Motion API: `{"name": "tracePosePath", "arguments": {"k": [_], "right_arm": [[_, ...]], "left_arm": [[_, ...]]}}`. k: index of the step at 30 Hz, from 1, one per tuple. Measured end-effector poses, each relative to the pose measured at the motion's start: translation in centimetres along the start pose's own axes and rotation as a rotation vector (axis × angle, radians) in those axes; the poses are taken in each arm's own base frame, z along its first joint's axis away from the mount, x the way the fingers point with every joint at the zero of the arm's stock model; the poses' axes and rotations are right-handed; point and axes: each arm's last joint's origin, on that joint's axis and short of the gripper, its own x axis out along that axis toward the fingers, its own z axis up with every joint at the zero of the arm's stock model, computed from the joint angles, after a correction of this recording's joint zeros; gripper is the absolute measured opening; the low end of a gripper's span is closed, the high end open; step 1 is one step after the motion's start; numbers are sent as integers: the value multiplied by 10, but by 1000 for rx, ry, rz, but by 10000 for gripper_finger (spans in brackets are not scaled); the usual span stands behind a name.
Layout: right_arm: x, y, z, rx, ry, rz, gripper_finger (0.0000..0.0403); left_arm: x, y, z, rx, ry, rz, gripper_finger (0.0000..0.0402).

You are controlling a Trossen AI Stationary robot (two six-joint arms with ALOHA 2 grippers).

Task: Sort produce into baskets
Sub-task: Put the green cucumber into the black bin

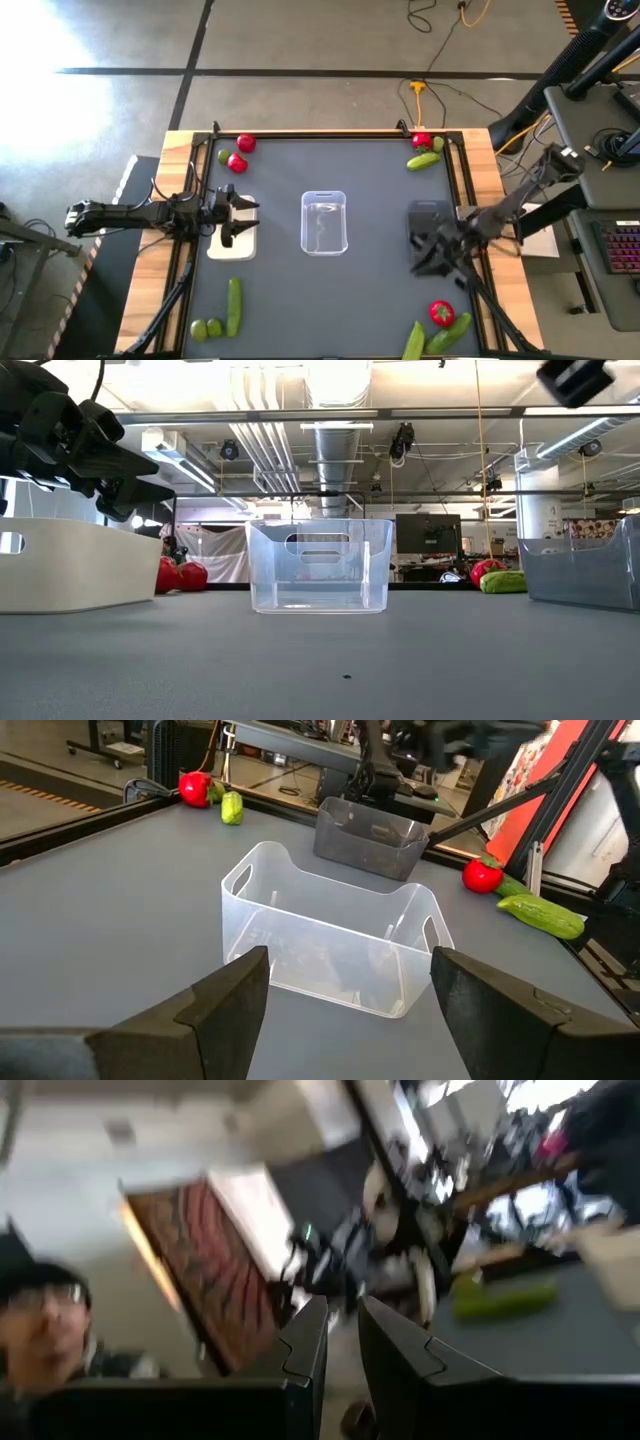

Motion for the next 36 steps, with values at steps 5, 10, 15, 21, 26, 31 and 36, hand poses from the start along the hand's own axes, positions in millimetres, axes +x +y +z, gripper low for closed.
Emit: {"name": "tracePosePath", "arguments": {"k": [5, 10, 15, 21, 26, 31, 36], "right_arm": [[37, 22, 3, -75, 307, -49, 54], [69, 43, 7, -144, 470, -53, 54], [93, 61, 8, -147, 575, 12, 54], [112, 79, -10, -139, 769, -8, 57], [132, 96, -30, -148, 908, -27, 100], [151, 113, -57, -180, 1050, -41, 167], [160, 110, -82, -143, 1260, -211, 215]], "left_arm": [[0, 0, 0, 0, 0, 0, 262], [0, 0, 0, 0, 0, 0, 262], [0, 0, 0, 0, 0, 0, 262], [0, 0, 0, 0, 0, 0, 262], [0, 0, 0, 0, 0, 0, 262], [0, 0, 0, 0, 0, 0, 262], [0, 0, 0, 0, 0, 0, 262]]}}
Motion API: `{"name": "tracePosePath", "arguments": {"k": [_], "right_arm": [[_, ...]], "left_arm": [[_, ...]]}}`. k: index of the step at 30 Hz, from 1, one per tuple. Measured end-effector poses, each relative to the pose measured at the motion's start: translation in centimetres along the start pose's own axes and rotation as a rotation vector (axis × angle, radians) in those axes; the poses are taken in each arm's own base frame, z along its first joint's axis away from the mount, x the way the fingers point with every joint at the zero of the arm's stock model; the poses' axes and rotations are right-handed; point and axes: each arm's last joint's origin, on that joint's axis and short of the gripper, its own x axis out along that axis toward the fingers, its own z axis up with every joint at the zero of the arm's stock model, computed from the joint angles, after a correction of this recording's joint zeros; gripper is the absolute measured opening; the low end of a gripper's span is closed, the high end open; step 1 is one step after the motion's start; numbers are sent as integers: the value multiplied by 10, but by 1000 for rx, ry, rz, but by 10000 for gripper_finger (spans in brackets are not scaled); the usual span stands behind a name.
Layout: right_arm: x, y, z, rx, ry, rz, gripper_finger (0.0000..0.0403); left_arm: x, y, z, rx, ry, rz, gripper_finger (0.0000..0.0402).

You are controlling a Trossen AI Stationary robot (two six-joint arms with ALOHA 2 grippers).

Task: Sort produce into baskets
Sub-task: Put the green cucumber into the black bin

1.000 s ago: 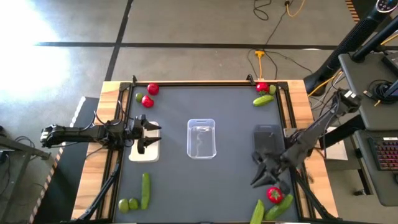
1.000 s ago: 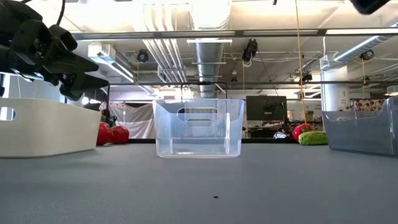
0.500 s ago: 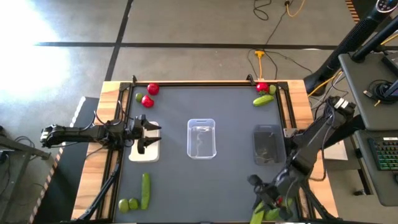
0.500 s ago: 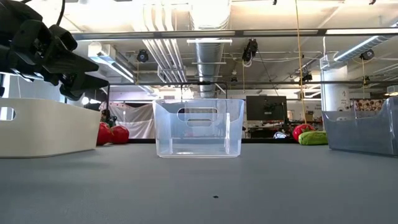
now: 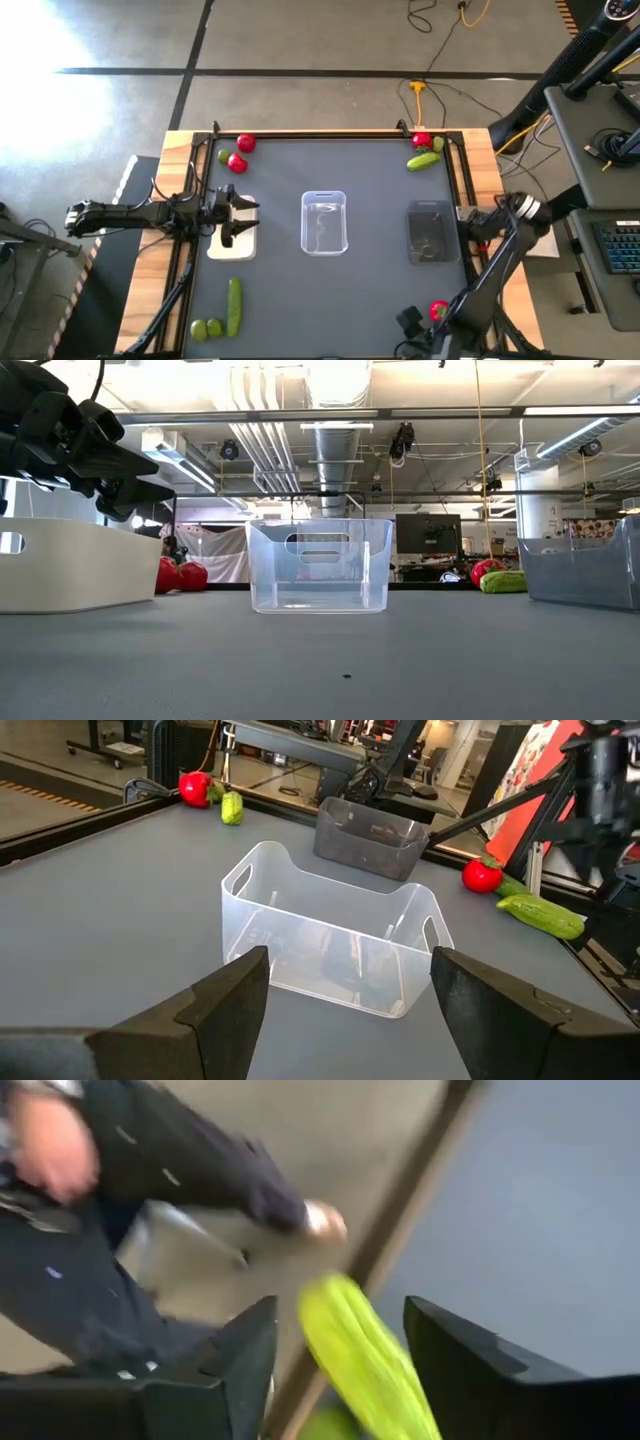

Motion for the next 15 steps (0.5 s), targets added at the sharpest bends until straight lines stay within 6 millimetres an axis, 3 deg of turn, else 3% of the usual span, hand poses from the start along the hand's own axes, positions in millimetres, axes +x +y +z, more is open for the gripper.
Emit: {"name": "tracePosePath", "arguments": {"k": [8, 15], "right_arm": [[19, -1, 1, 83, 293, -171, 253], [23, 1, 6, 128, 406, -45, 268]], "left_arm": [[0, 0, 0, 0, 0, 0, 262], [0, 0, 0, 0, 0, 0, 262]]}}
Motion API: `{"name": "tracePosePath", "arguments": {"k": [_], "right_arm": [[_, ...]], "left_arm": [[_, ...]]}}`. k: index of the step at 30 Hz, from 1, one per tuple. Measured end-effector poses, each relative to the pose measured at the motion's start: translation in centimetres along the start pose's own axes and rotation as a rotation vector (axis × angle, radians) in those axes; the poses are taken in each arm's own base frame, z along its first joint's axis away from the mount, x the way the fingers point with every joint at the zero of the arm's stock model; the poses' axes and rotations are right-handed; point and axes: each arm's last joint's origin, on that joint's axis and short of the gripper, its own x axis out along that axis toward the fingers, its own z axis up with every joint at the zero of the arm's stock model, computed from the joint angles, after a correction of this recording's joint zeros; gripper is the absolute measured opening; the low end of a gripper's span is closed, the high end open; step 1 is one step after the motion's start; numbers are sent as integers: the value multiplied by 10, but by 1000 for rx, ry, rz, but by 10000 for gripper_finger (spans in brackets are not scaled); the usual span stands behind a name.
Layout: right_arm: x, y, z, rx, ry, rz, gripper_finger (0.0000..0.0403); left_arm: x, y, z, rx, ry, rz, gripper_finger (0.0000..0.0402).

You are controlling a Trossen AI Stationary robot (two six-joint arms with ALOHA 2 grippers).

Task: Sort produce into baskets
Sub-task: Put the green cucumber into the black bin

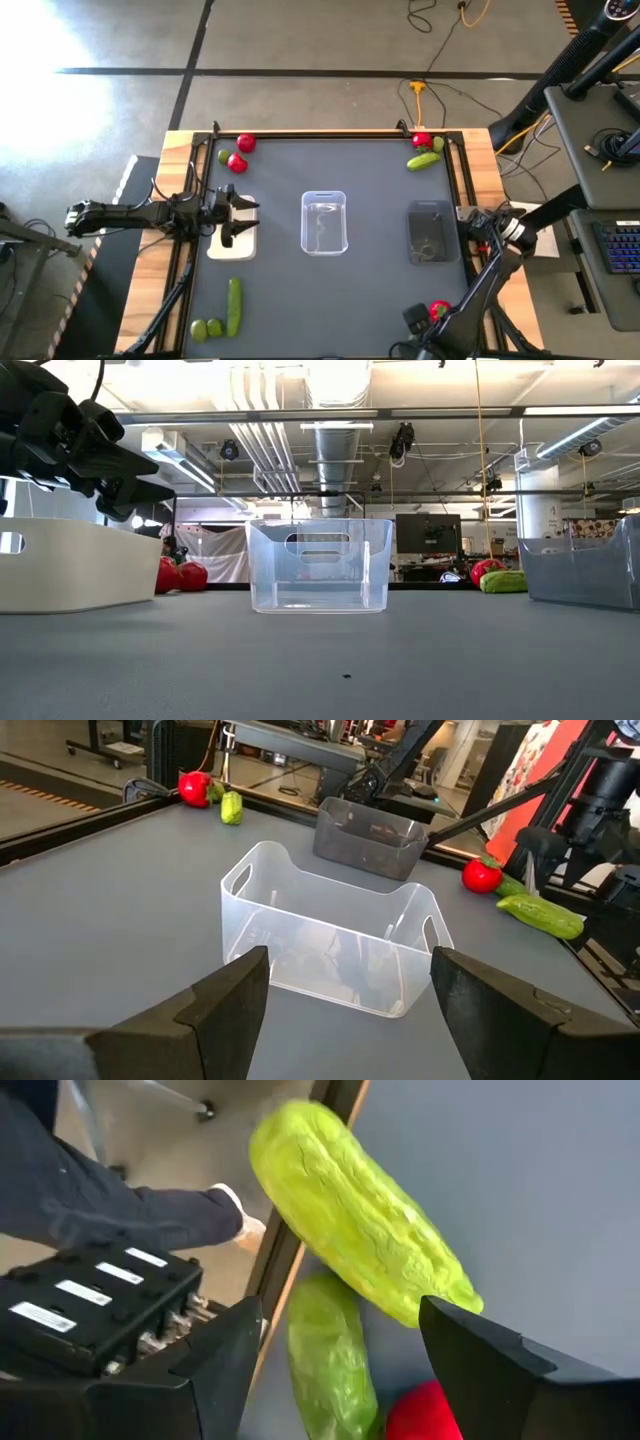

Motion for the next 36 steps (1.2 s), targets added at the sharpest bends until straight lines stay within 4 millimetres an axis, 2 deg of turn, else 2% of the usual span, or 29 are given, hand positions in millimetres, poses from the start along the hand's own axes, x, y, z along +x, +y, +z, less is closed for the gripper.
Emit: {"name": "tracePosePath", "arguments": {"k": [7, 12, 16, 24, 32, 36], "right_arm": [[-3, 2, 1, -43, -39, -37, 313], [-2, 7, -1, -217, -64, -82, 357], [0, 9, -4, -330, -66, -105, 365], [23, 9, 0, -423, -115, -115, 364], [64, 3, 5, -440, -10, -164, 364], [68, 3, 7, -406, -4, -170, 363]], "left_arm": [[0, 0, 0, 0, 0, 0, 262], [0, 0, 0, 0, 0, 0, 262], [0, 0, 0, 0, 0, 0, 262], [0, 0, 0, 0, 0, 0, 262], [0, 0, 0, 0, 0, 0, 262], [0, 0, 0, 0, 0, -1, 262]]}}
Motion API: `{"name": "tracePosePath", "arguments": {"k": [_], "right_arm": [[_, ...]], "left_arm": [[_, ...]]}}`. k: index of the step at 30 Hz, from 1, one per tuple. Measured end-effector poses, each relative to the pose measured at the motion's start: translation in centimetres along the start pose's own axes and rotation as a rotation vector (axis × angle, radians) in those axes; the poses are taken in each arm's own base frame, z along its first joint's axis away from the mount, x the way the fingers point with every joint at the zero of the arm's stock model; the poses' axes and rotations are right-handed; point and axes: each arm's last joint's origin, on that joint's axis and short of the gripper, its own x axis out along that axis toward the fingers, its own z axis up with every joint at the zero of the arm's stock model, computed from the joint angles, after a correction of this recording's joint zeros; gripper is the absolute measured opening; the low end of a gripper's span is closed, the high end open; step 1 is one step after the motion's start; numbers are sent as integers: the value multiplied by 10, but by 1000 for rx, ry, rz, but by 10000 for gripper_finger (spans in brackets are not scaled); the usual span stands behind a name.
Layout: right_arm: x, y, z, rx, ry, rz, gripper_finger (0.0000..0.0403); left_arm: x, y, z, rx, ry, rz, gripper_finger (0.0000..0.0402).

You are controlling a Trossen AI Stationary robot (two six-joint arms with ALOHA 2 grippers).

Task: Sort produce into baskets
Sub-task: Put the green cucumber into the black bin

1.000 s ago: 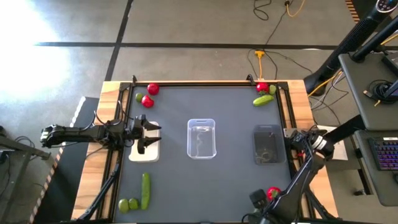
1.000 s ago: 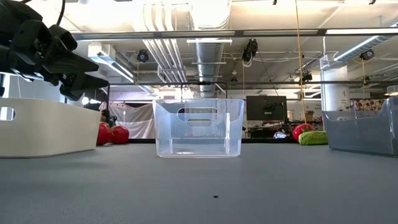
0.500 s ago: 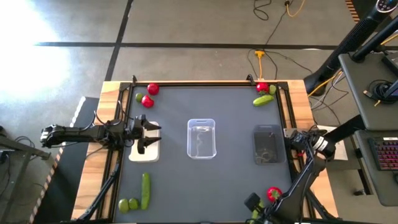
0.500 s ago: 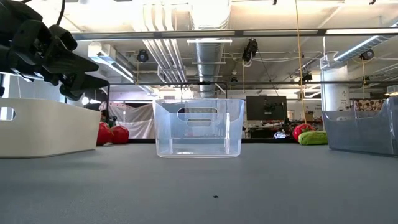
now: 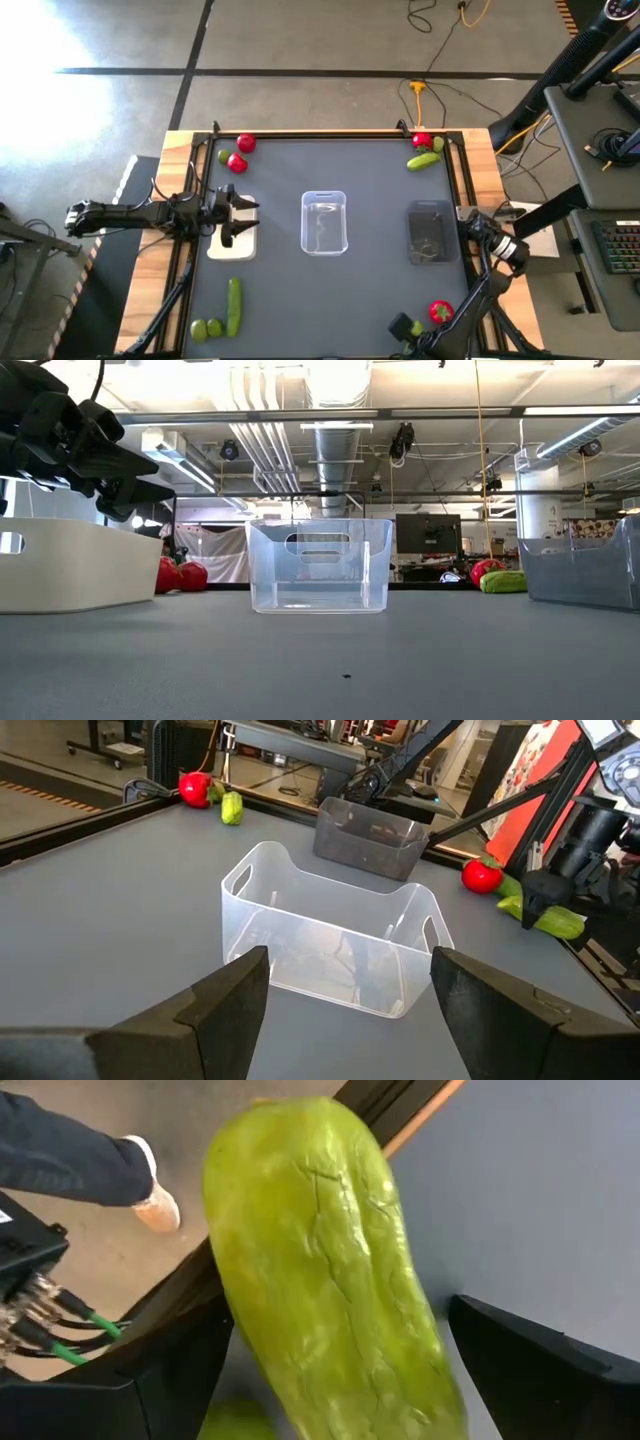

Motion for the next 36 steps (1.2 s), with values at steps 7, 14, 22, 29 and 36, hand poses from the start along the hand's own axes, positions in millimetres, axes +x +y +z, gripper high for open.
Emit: {"name": "tracePosePath", "arguments": {"k": [7, 14, 22, 29, 36], "right_arm": [[-9, -1, -2, 26, -18, -20, 319], [-25, -3, -2, 30, -70, -46, 219], [-24, -4, -4, 26, -70, -57, 160], [-16, -6, -9, 52, -69, -57, 220], [-13, -13, -9, 48, -55, -67, 198]], "left_arm": [[0, 0, 0, 0, 0, 0, 262], [0, 0, 0, 0, 0, 0, 262], [0, 0, 0, 0, 0, 0, 262], [0, 0, 0, 0, 0, 0, 262], [0, 0, 0, 0, 0, 0, 262]]}}
